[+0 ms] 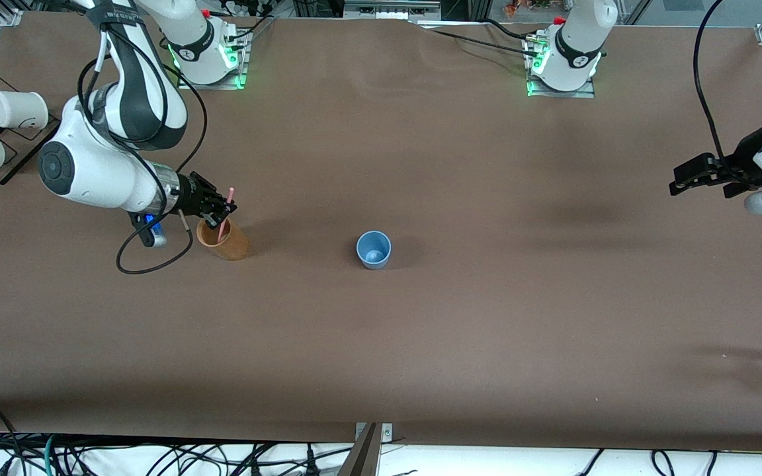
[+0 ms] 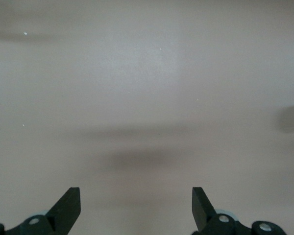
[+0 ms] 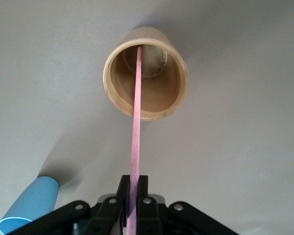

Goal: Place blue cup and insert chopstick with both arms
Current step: 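Pull the pink chopstick up out of the tan cup with the right gripper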

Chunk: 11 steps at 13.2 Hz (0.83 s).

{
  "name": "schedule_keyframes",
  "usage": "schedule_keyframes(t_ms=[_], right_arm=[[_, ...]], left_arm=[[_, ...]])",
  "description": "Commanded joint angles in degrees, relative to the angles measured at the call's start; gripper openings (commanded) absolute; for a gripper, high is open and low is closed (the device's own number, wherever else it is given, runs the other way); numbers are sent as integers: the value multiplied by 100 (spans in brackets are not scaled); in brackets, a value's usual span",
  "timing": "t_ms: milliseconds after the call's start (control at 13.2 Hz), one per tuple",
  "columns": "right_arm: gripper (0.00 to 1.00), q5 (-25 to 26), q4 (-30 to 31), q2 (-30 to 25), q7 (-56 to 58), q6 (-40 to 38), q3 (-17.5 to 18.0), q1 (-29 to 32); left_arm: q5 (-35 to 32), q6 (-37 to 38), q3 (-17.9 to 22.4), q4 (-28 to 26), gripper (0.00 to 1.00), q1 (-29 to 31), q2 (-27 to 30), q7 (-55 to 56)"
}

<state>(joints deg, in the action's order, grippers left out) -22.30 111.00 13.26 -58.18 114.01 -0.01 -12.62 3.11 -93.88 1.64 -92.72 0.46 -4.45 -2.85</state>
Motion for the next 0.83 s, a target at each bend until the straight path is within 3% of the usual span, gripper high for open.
schedule_keyframes(t_ms=[0,152,455,759], right_arm=[[0,-108,-113,-69,43,-107,1,-4],[0,-91,-445,-104,35,-499,-17,-4],[0,-73,-1781,-104,-264,-2336,-43,40],[0,-126,-2327,-305,-440,-2884,175,-12]], left_arm=[[84,-69,21,-44,100,-46,23,21],[75,-78,21,-26,100,-64,-20,12],[93,-87,21,132,100,-64,-196,12],[67,-78,12,141,100,-72,-196,12]])
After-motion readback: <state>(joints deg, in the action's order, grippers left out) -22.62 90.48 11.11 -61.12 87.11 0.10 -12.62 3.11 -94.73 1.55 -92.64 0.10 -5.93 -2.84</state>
